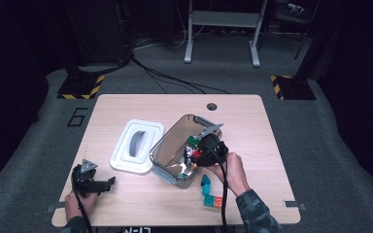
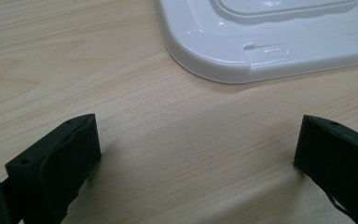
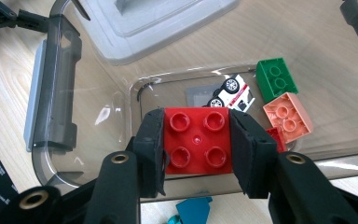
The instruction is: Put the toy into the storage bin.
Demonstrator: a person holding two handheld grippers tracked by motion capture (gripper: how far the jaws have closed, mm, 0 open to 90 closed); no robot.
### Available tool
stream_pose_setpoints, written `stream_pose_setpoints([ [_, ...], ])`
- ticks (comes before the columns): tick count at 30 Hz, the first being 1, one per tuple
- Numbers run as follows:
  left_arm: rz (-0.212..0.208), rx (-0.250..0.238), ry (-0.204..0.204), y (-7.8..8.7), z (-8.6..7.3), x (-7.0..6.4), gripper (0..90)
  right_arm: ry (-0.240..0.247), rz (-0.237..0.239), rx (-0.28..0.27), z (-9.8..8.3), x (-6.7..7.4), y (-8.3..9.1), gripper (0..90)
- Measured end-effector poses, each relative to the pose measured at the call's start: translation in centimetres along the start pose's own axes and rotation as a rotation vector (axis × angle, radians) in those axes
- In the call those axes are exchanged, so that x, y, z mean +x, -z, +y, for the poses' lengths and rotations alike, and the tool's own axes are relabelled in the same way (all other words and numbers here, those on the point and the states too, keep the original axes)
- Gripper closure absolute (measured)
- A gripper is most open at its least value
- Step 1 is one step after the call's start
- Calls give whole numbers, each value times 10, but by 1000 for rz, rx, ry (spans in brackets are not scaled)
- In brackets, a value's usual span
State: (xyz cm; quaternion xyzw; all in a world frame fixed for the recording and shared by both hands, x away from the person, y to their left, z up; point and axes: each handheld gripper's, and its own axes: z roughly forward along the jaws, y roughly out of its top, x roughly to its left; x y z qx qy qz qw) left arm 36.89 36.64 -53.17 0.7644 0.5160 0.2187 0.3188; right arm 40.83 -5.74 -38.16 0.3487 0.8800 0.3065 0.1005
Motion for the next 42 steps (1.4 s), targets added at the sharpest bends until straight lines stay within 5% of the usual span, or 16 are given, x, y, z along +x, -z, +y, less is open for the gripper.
stream_pose_setpoints([
  [5,0,0,0,0,0,0,0,-13,1,8,-3,0,-1,407],
  [9,-2,0,0,0,0,0,0,-36,-21,-36,-8,-2,9,213],
  [13,0,0,0,0,0,0,0,-50,-22,-95,-15,-5,24,155],
  [19,0,0,0,0,0,0,0,-63,-30,-131,-30,-11,39,102],
  [27,0,0,-1,0,0,0,0,-103,-41,-110,-59,-15,36,64],
  [38,-1,1,0,0,0,0,0,-178,-24,-46,-98,-19,-4,6],
  [42,0,0,0,0,0,0,0,-196,-45,-45,-104,-20,-22,135],
])
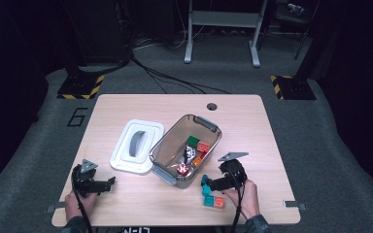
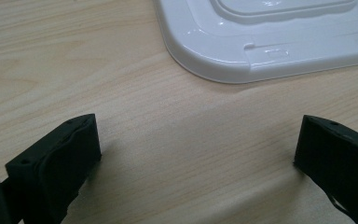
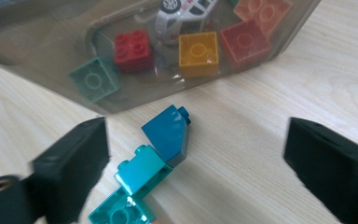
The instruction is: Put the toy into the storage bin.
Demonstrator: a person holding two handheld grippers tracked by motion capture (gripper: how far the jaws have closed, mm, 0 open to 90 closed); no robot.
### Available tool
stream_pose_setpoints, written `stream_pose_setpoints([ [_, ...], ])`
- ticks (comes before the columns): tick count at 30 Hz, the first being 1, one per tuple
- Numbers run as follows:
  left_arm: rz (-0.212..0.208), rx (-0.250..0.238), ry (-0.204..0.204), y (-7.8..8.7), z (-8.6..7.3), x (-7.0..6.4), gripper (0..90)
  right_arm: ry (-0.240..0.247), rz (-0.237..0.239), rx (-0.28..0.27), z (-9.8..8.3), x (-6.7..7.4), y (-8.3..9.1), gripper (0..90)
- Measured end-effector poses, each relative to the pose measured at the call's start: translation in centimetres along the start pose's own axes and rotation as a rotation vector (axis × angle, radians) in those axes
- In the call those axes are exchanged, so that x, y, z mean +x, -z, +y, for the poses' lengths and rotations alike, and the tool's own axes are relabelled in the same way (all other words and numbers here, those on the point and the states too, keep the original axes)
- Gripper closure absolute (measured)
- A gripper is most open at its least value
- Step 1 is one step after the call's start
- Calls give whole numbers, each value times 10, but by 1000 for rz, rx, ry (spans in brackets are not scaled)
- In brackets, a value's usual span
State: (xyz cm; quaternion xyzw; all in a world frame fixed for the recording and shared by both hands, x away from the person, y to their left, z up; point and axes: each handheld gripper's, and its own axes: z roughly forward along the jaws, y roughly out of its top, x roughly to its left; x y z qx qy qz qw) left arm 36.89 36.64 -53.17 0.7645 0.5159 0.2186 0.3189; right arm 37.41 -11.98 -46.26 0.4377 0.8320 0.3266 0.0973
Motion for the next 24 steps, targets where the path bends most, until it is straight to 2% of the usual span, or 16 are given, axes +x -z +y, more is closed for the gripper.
stream_pose_setpoints([
  [1,6,-7,2,-1,0,0,0,-15,-5,-7,-1,2,-3,162],
  [3,-1,0,0,0,0,0,0,-14,1,0,-1,2,-6,186],
  [8,-1,0,1,0,0,0,0,-14,15,12,-1,5,-17,334],
  [14,0,0,0,0,0,0,0,-12,33,34,1,10,-27,426],
  [16,0,0,0,0,0,0,0,-6,18,45,1,8,-29,458],
  [19,-1,1,0,0,0,0,0,-38,6,55,-1,5,-30,522],
  [24,-2,0,1,0,0,0,0,-54,-13,64,-2,-2,-29,560],
])
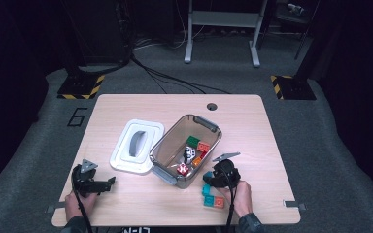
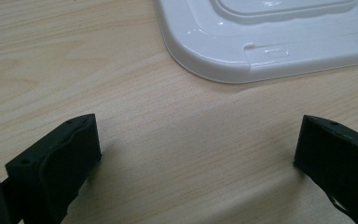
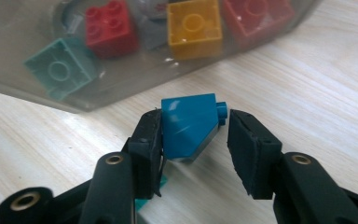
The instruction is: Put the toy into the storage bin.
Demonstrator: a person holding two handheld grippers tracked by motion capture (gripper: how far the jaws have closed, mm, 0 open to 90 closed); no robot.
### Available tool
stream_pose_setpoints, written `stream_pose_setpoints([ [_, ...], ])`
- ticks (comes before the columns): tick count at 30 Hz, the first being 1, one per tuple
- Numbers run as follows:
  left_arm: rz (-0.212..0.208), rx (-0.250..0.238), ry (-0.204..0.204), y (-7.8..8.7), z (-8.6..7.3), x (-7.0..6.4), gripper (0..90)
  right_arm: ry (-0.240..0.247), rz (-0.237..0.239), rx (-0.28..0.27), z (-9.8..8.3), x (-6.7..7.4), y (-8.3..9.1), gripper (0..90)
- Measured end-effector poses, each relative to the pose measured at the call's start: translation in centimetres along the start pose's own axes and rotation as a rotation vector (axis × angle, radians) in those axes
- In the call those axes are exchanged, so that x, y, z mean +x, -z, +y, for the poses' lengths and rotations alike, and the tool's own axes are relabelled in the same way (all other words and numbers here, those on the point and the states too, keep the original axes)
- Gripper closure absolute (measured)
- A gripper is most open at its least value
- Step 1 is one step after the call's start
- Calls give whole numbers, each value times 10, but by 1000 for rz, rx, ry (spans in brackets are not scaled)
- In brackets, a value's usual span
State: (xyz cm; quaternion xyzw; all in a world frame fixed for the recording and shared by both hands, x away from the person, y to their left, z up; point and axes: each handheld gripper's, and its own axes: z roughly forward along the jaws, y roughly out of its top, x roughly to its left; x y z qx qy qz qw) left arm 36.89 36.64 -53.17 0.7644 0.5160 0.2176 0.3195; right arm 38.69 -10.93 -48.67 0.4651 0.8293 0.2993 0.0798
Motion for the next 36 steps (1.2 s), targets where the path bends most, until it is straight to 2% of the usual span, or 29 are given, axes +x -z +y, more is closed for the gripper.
stream_pose_setpoints([
  [2,0,1,0,0,0,0,0,-9,-8,-2,-1,-2,1,536],
  [3,1,1,-1,0,0,0,0,-12,-17,2,0,-4,1,473],
  [8,2,0,-1,0,0,0,0,-17,-22,-1,3,-5,-3,458],
  [11,2,0,-1,0,0,0,0,6,-36,15,6,-2,-8,472],
  [13,0,0,0,0,0,0,0,22,-39,27,7,-1,-10,515],
  [15,2,0,-1,0,0,0,0,17,-40,30,8,0,-12,548],
  [21,0,0,0,0,0,0,0,23,-57,30,8,-1,-10,562],
  [36,2,0,-1,0,0,0,0,-6,-61,-27,13,-11,16,564],
])
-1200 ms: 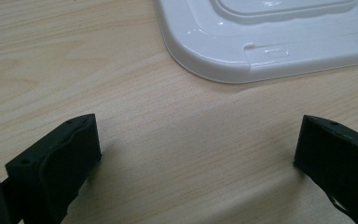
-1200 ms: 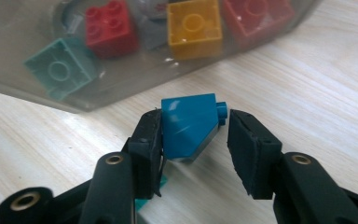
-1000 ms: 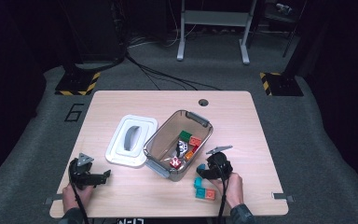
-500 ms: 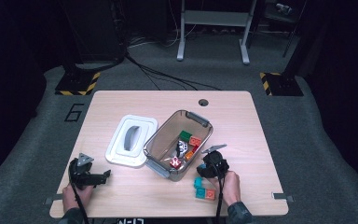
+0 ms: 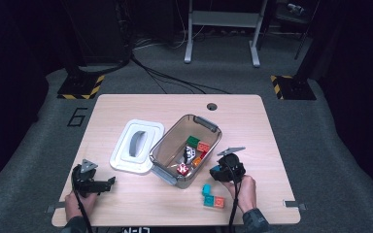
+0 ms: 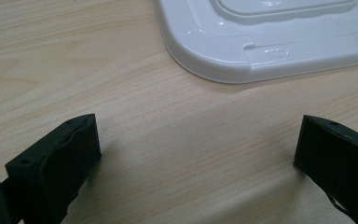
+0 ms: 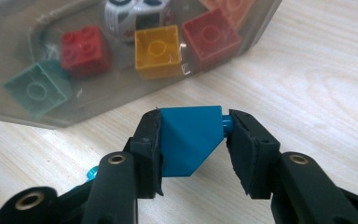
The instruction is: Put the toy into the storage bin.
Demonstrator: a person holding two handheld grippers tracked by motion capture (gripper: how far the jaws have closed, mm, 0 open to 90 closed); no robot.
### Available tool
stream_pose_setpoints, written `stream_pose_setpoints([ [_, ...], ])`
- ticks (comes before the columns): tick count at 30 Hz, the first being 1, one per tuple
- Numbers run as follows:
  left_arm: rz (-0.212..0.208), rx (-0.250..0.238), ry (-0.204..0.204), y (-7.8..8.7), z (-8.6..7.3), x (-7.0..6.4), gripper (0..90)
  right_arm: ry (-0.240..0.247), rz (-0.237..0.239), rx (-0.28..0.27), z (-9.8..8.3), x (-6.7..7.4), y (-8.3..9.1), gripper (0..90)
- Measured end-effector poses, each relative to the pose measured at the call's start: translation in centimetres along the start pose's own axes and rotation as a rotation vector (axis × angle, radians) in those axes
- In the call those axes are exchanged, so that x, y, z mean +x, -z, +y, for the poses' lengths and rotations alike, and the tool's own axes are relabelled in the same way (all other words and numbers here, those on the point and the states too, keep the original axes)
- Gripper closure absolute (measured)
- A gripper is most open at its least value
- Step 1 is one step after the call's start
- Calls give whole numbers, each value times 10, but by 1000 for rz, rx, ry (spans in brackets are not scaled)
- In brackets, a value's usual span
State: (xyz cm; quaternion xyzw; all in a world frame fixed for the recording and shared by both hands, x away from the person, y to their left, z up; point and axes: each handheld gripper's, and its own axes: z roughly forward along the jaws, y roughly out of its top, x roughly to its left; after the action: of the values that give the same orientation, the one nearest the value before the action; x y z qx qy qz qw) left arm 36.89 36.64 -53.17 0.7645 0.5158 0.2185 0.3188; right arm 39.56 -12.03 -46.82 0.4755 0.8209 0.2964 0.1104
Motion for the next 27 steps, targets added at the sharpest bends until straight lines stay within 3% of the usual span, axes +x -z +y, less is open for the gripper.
stream_pose_setpoints([
  [12,0,0,0,0,0,0,0,-3,2,-48,9,-2,22,565],
  [27,6,-5,0,0,0,0,0,30,-4,-88,25,-2,51,565],
])
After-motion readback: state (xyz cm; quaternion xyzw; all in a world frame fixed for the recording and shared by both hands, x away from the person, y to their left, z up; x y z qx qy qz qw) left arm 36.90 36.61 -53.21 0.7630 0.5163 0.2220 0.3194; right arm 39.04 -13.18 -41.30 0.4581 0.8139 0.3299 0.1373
